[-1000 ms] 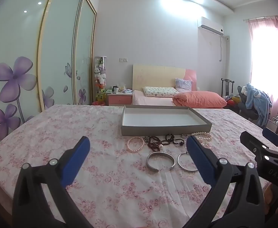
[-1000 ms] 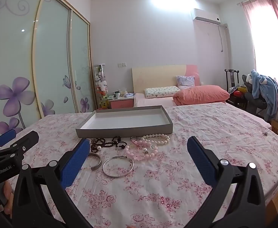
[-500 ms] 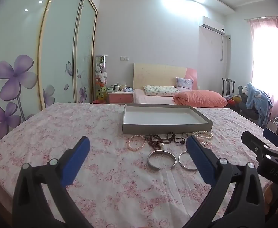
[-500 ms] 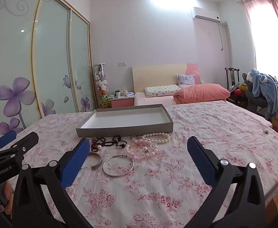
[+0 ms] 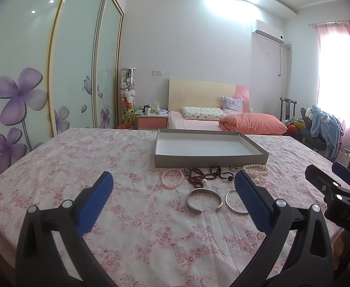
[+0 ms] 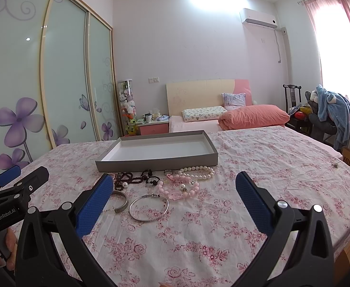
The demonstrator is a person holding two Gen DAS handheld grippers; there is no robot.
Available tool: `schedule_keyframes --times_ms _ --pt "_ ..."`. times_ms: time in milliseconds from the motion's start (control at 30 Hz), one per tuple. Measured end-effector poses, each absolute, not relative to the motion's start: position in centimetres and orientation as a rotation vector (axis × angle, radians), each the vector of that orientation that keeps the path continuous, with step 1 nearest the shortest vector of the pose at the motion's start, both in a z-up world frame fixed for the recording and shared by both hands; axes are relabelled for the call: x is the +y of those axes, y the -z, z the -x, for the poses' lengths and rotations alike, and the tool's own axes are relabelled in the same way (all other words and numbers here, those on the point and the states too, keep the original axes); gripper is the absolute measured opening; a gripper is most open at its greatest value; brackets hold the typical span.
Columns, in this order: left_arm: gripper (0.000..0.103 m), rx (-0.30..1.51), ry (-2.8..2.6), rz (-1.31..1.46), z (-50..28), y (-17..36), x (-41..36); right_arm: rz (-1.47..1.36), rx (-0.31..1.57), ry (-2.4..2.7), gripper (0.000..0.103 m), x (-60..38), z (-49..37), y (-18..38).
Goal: Organize jewelry
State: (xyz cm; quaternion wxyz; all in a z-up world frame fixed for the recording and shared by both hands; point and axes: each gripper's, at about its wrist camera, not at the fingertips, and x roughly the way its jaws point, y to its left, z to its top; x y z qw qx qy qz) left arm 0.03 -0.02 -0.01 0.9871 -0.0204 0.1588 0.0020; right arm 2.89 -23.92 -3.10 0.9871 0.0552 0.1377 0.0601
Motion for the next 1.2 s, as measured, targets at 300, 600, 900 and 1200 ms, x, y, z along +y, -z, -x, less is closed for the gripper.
schedule_keyframes --times_ms 300,600,900,1200 --pt "0.099 0.321 -0.003 0.041 -0.1 0.4 0.2 -0.112 0.278 -0.121 0.101 -23.9 -2.9 3.1" --pt "0.099 0.323 -0.002 0.040 0.1 0.9 0.4 -0.113 0.280 -0.121 0.101 -23.9 -2.9 3.2" --pt "0.099 0.326 -0.003 0.041 0.0 1.1 0.5 -0.114 0.281 -0.121 0.101 -24.0 -2.9 3.2" --pt "0.099 0.328 -0.003 0.040 0.1 1.3 0.6 -0.115 0.282 -0.122 0.101 -24.0 -2.9 3.2"
